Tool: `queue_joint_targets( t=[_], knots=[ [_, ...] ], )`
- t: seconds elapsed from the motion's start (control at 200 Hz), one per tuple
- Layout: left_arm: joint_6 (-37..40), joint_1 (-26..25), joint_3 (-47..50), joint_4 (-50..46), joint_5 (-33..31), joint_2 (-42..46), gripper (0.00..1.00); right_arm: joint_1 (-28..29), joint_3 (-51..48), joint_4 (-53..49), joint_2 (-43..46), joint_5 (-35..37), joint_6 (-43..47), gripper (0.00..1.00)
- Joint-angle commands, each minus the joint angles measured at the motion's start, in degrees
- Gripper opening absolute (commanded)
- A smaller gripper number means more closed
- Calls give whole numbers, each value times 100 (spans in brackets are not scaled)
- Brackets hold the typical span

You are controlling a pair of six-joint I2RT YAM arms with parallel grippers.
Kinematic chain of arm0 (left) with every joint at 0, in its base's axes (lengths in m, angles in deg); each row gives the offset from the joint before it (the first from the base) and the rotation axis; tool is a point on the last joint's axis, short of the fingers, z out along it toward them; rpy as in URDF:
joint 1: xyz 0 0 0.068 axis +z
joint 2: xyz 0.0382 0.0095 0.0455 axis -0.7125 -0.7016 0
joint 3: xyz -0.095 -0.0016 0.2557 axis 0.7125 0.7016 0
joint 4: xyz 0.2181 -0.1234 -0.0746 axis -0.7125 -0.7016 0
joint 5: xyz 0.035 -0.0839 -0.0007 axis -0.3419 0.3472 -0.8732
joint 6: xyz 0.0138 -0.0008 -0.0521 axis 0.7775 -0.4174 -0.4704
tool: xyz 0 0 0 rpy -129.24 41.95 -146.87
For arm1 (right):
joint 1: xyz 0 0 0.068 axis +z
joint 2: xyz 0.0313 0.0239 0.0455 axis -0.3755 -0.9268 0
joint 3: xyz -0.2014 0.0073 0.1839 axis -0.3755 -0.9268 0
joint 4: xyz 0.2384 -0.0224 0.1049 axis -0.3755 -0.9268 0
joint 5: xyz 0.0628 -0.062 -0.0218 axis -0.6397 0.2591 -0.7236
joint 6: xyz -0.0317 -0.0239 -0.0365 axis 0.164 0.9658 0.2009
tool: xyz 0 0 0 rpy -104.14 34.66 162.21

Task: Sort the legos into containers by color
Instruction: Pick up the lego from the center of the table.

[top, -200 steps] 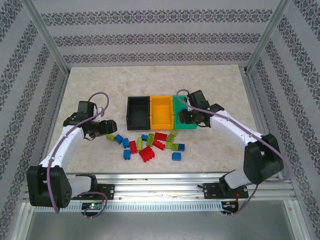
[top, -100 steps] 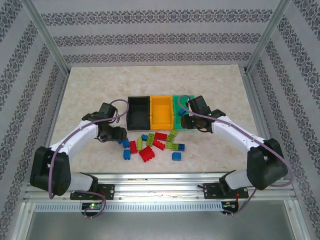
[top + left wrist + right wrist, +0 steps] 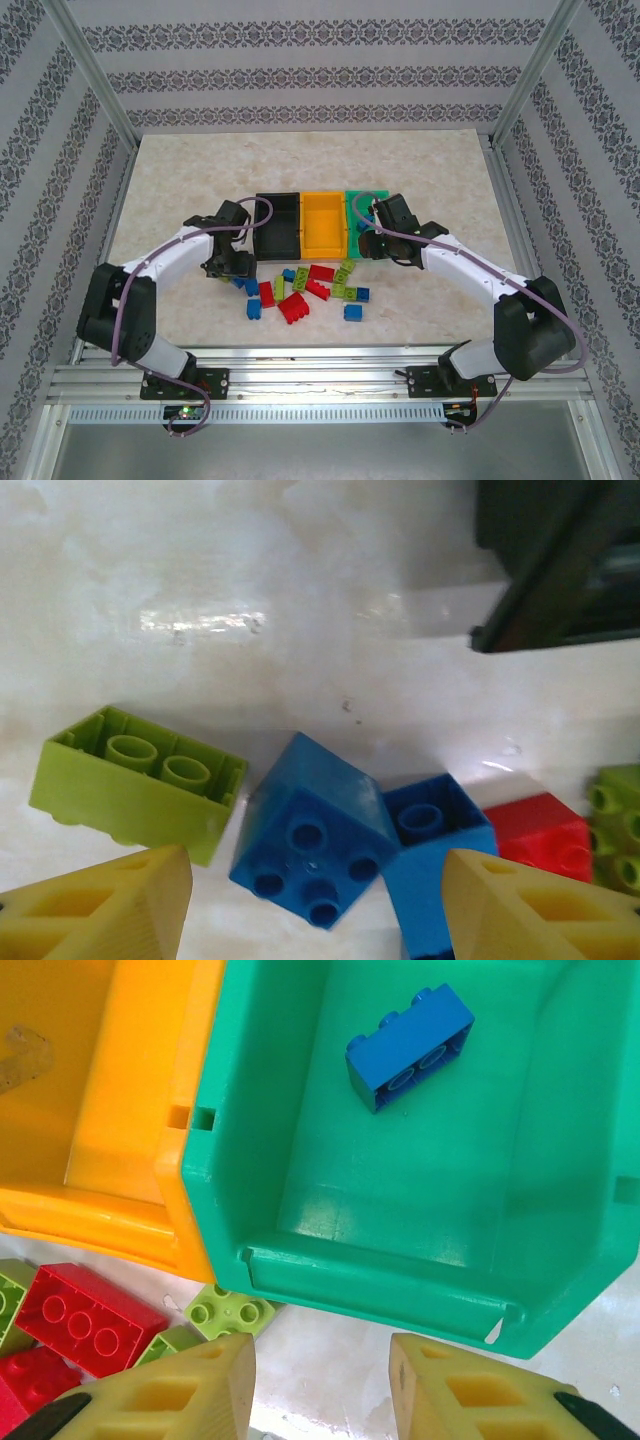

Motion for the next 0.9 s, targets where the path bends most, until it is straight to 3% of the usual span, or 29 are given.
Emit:
queue_joint_targets(
  t=[0.0, 0.18, 0.694, 0.894],
  knots=[
    [122, -65, -297, -231, -311, -172, 67, 51, -85, 88, 86, 78, -28, 41],
    [176, -158, -359, -302, -170, -416, 59, 51, -128, 81, 123, 147, -16, 41],
    [159, -159, -6, -454, -428, -58, 59, 68, -138, 115, 155, 163, -16, 41],
    [146, -166, -234, -238, 117, -675, 58, 68, -138, 96, 185, 163, -3, 41]
  ],
)
